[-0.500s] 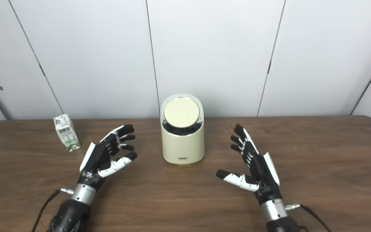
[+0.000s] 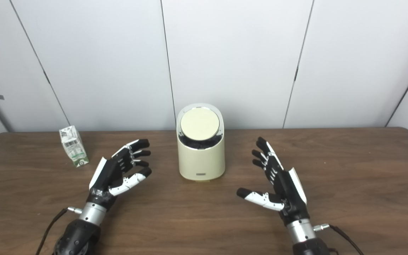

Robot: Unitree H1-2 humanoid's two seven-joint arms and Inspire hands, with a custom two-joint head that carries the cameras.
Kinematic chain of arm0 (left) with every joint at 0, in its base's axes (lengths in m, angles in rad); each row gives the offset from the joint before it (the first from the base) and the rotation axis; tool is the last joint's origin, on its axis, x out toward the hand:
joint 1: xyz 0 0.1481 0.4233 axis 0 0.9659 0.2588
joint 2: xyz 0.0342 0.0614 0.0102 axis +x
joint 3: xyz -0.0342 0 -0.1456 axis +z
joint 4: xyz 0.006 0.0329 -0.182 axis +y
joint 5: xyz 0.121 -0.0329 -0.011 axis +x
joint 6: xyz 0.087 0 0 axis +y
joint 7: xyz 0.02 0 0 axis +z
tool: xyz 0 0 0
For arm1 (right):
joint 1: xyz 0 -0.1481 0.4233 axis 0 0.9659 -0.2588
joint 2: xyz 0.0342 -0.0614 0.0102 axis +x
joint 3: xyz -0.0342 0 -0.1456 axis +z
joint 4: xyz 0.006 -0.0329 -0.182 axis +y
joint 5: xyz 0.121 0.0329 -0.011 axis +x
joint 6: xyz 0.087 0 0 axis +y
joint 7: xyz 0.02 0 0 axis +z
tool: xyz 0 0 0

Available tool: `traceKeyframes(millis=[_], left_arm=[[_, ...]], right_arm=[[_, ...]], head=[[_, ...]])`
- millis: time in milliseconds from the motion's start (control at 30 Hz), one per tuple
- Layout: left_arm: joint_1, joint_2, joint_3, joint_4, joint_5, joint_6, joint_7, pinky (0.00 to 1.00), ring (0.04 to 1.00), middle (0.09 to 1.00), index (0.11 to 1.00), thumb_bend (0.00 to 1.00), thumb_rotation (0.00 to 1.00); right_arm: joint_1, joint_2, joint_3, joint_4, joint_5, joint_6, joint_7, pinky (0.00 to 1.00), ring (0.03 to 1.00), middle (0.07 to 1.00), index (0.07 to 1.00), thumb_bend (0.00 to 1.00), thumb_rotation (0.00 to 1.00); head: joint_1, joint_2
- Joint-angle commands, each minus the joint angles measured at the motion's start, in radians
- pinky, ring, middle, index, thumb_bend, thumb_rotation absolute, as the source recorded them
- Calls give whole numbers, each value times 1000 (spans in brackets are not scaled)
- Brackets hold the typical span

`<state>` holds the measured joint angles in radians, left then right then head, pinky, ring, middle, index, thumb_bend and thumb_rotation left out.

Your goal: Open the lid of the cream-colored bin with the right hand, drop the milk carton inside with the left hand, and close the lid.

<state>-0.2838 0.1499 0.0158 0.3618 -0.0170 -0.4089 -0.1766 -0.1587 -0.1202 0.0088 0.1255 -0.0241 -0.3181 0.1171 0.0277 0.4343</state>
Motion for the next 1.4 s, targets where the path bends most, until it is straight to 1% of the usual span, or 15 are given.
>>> traceKeyframes(millis=[0, 167, 267, 400, 500, 567, 600, 733, 767, 967, 1067, 1100, 1167, 1233, 1367], left_arm=[[60, 2, -3, 68, -7, -10, 3, 649, 773, 835, 837, 697, 289], [59, 2, -3, 92, -4, -24, 7, 645, 764, 828, 832, 694, 279], [60, 2, -2, 105, -17, -34, -4, 658, 777, 833, 833, 676, 256], [62, 0, -3, 119, -6, -48, 6, 657, 774, 831, 832, 673, 245], [66, -2, -3, 121, 3, -48, 16, 656, 771, 827, 827, 669, 228], [67, -1, -3, 121, 4, -49, 17, 659, 775, 828, 827, 669, 235], [68, -1, -4, 119, 3, -50, 16, 659, 777, 829, 827, 667, 237], [73, 0, -6, 112, 6, -52, 17, 659, 777, 833, 828, 657, 232], [74, 0, -6, 110, 8, -51, 18, 661, 777, 833, 828, 658, 235], [75, 0, -6, 106, 3, -46, 15, 661, 778, 837, 831, 662, 250], [74, -2, -5, 108, -3, -44, 12, 659, 777, 836, 830, 659, 227], [73, -1, -6, 108, -1, -43, 12, 659, 777, 836, 830, 659, 224], [72, -1, -6, 109, -1, -40, 12, 662, 778, 838, 830, 664, 233], [70, -2, -5, 113, 1, -40, 16, 660, 776, 835, 827, 663, 222], [65, -5, -6, 126, -5, -43, 11, 662, 779, 835, 827, 653, 203]], right_arm=[[14, -2, 13, -17, -11, 12, 1, 837, 903, 962, 959, 800, 384], [-26, -7, 11, -89, -51, 71, -14, 843, 917, 958, 958, 804, 359], [-60, -4, 6, -118, -84, 124, -30, 844, 926, 959, 964, 823, 388], [-117, 1, 3, -151, -141, 203, -57, 825, 929, 956, 967, 818, 430], [-178, 6, 4, -153, -170, 277, -73, 849, 928, 948, 975, 831, 456], [-205, 7, 7, -152, -180, 310, -77, 849, 924, 942, 977, 837, 456], [-225, 8, 8, -147, -183, 327, -77, 847, 927, 942, 978, 824, 430], [-281, 5, 14, -120, -183, 359, -77, 835, 935, 951, 982, 818, 394], [-292, 7, 15, -119, -184, 377, -77, 834, 936, 953, 982, 815, 382], [-318, -1, 30, -126, -212, 438, -77, 873, 935, 956, 984, 789, 370], [-332, -5, 40, -121, -231, 457, -78, 845, 922, 952, 986, 794, 389], [-338, -6, 44, -118, -239, 464, -80, 836, 921, 951, 986, 793, 390], [-354, -8, 53, -106, -259, 477, -82, 814, 919, 949, 985, 800, 406], [-371, -11, 62, -90, -282, 487, -88, 767, 910, 945, 979, 814, 429], [-405, -18, 78, -49, -319, 502, -98, 739, 901, 958, 977, 835, 429]], head=[[1, 0], [0, -36], [-2, -52], [-6, -59], [-5, -59], [-5, -58], [-3, -57], [-1, -53], [-1, -52], [0, -50], [0, -50], [2, -40], [2, -40], [-2, -40], [-3, -40]])
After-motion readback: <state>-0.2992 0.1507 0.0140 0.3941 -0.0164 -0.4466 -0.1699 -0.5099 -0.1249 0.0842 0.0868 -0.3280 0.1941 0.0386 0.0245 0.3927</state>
